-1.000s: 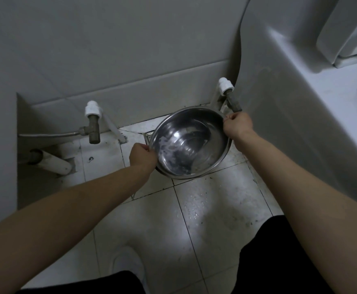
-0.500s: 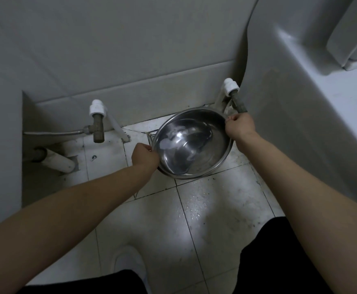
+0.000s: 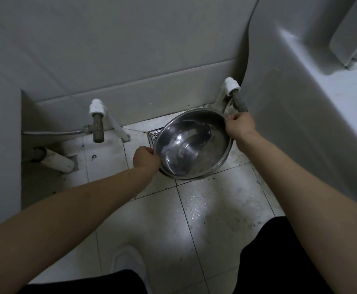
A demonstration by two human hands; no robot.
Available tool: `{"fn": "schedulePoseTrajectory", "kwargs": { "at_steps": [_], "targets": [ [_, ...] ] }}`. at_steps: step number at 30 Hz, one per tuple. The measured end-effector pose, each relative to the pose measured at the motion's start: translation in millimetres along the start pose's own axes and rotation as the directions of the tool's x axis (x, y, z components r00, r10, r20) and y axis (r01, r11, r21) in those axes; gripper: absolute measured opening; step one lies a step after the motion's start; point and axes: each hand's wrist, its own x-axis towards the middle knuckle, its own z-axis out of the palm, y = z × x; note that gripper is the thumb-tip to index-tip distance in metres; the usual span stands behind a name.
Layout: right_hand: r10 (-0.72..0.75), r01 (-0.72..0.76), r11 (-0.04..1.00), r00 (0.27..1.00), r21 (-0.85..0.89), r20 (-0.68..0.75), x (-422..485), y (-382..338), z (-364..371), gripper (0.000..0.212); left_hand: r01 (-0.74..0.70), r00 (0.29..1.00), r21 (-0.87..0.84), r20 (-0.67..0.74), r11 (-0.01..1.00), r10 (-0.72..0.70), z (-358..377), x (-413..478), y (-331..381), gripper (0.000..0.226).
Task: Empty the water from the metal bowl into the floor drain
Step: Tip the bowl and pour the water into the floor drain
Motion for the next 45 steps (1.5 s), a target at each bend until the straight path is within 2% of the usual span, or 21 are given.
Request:
{"fn": "schedulePoseTrajectory", "kwargs": {
  "at_steps": [6,10,18,23,28,45],
  "targets": [
    [-0.006,0.006,1.000,1.000,-0.015,-0.001,1.4,0.4,0.0,0.017,-0.009,1.000,0.006,0.012,1.000,0.009,0.7,0.6,1.5,0.019],
    [0.001,-0.001,1.000,1.000,-0.018,0.004,3.1,0.7,0.6,0.023,-0.003,1.000,0.031,0.004,1.000,0.003,1.9,1.3,0.8,0.013],
    [0.009,-0.009,1.000,1.000,0.003,-0.002,-0.5,-3.2,0.7,0.031,-0.003,1.000,0.028,0.015,1.000,0.003,3.4,1.9,-0.1,0.024],
    [0.019,-0.019,1.000,1.000,0.013,0.002,-0.9,-3.8,0.7,0.030,0.010,0.999,0.017,0.031,1.000,-0.011,3.6,1.9,-1.8,0.012],
    [0.014,-0.014,1.000,1.000,-0.001,0.004,-1.4,-5.0,0.8,0.031,0.005,1.000,0.000,0.021,1.000,-0.005,3.9,2.2,-2.0,0.017],
    [0.012,-0.012,1.000,1.000,-0.013,0.005,-3.7,-7.7,-1.4,0.031,-0.013,1.000,0.020,0.021,1.000,0.013,1.6,3.3,-1.4,0.015]
  ]
}}
